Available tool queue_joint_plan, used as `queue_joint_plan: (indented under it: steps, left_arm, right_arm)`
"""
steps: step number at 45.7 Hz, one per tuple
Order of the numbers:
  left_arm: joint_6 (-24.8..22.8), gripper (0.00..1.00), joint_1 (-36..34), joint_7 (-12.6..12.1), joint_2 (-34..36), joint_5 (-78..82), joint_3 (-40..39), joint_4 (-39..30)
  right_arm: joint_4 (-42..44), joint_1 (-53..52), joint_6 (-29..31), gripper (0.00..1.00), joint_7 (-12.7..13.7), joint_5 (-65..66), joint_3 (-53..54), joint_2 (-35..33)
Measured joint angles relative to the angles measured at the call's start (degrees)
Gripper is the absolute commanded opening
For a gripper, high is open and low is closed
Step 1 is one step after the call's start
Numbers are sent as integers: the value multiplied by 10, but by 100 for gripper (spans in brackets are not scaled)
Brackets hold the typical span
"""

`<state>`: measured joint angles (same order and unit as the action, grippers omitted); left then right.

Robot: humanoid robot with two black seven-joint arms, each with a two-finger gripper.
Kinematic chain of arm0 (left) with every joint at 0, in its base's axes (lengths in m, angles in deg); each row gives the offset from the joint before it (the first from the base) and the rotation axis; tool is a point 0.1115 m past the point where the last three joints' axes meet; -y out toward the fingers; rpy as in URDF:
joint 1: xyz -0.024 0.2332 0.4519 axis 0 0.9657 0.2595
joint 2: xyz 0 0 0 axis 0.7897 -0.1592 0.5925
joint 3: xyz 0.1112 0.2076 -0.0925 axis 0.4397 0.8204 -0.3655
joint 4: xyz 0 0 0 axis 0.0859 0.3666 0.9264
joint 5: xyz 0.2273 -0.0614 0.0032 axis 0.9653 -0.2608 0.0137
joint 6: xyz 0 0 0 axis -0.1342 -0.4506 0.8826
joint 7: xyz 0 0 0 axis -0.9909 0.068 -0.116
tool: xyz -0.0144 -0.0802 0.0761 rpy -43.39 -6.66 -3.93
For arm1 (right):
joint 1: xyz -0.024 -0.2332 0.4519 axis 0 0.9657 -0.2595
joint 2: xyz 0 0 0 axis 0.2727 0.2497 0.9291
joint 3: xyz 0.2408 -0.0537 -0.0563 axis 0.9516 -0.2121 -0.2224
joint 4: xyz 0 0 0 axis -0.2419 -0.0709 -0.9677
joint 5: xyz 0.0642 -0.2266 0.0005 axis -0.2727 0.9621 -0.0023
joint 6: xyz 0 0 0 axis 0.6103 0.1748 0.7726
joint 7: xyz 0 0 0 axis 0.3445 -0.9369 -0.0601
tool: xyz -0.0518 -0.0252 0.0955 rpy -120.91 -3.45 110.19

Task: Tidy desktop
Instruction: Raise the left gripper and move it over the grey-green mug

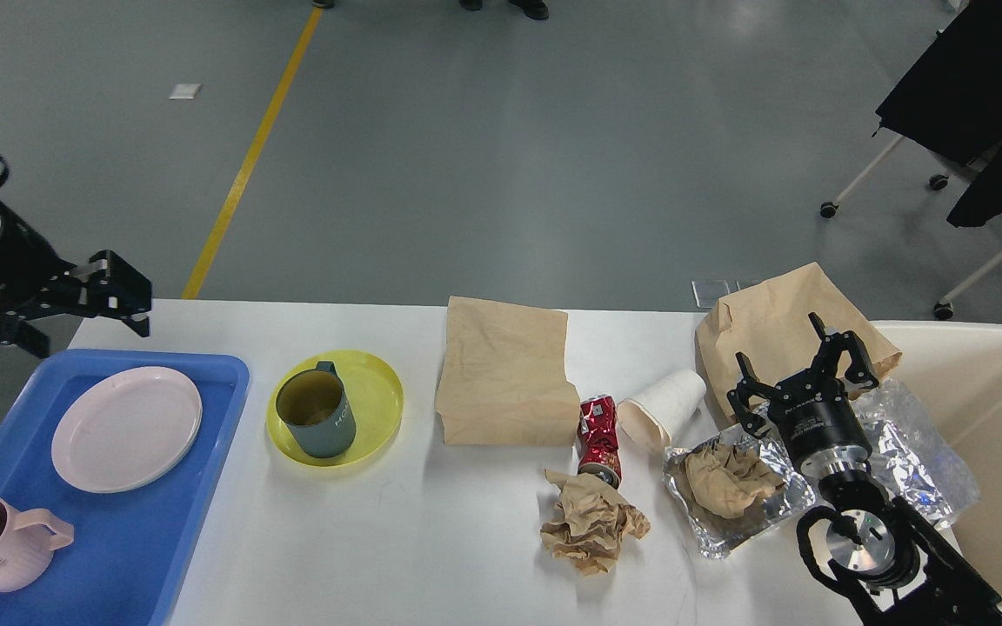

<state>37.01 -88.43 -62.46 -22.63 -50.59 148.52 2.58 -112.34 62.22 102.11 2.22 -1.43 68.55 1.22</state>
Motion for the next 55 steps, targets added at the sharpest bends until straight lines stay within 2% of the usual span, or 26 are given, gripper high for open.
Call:
queue_joint_plan:
  steps: [6,13,25,45,50,55]
  left_arm:
    - [3,96,-79,-1,-95,-56,-22,-68]
    - [4,96,-165,-1,-161,-98,-53,-146]
    - [5,96,-252,0,-179,-128,-68,-241]
    - [5,96,-237,5,-171,-134,-51,-245]
    - [16,96,-208,6,-155,-134,-47,-228]
    - [29,95,-146,3,-126,-137,-46,-190]
  right_arm:
    - [0,0,0,100,0,0,0,0]
    - [0,0,0,100,0,0,0,0]
    - [1,0,0,100,0,0,0,0]
    - [1,0,0,100,0,0,0,0]
    - [1,0,0,100,0,0,0,0]
    - [0,0,0,100,0,0,0,0]
